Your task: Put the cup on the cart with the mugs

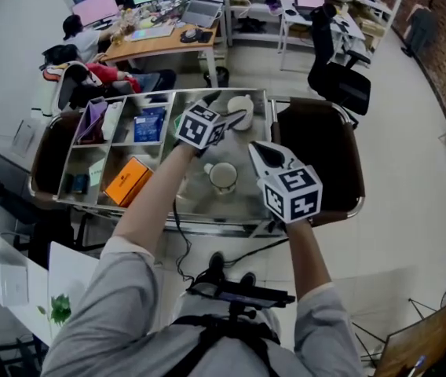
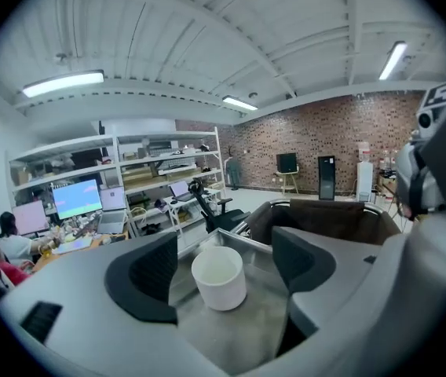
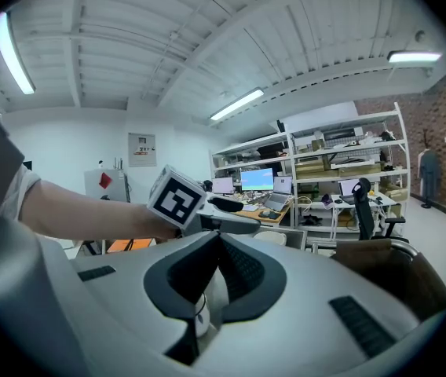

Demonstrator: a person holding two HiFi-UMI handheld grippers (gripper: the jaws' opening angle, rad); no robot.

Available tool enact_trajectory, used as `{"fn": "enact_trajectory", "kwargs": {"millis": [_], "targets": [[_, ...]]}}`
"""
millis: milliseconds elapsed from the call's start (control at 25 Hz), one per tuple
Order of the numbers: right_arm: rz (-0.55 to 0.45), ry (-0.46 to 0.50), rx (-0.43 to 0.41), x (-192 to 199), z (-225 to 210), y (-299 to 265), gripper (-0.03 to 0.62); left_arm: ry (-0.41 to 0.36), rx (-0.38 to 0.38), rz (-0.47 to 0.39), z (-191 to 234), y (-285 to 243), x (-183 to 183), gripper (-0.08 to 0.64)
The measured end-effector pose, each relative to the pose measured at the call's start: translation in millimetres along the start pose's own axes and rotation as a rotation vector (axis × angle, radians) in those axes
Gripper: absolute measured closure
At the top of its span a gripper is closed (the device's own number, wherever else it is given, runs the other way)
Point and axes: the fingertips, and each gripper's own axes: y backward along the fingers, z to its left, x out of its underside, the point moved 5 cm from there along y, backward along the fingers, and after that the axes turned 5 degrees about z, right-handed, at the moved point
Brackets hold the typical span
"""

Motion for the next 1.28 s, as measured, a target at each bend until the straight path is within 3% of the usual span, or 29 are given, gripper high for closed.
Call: {"fn": "enact_trajectory", "kwargs": {"millis": [160, 400, 720, 1080, 1280], "targets": [[-0.014, -0.001, -0.012, 8.7, 3.1, 20.0, 0.589, 0.007, -0.088, -0.061, -12.9, 59.2, -9.4, 0.312], [-0.057, -0.003, -0.045, 22.5, 16.2, 61.3, 0.589, 0.068, -0.246, -0.107, -41.4, 153.6, 8.2, 0.550], [-0.060, -0.029, -0.029, 61.0, 57.4, 90.9, 0.589, 0.123, -0.278, -0.151, -81.5, 249.2, 56.5, 0.557], [-0.021, -0.065, 0.057, 113.4, 130.9, 104.1, 0.589, 0.255, -0.287, -0.128, -96.1, 340.6, 150.2, 0.557], [-0.009, -0.095, 0.097, 143.7, 171.4, 106.7, 0.589, 0.284, -0.303, -0.092, -102.2, 387.4, 208.7, 0.557]]}}
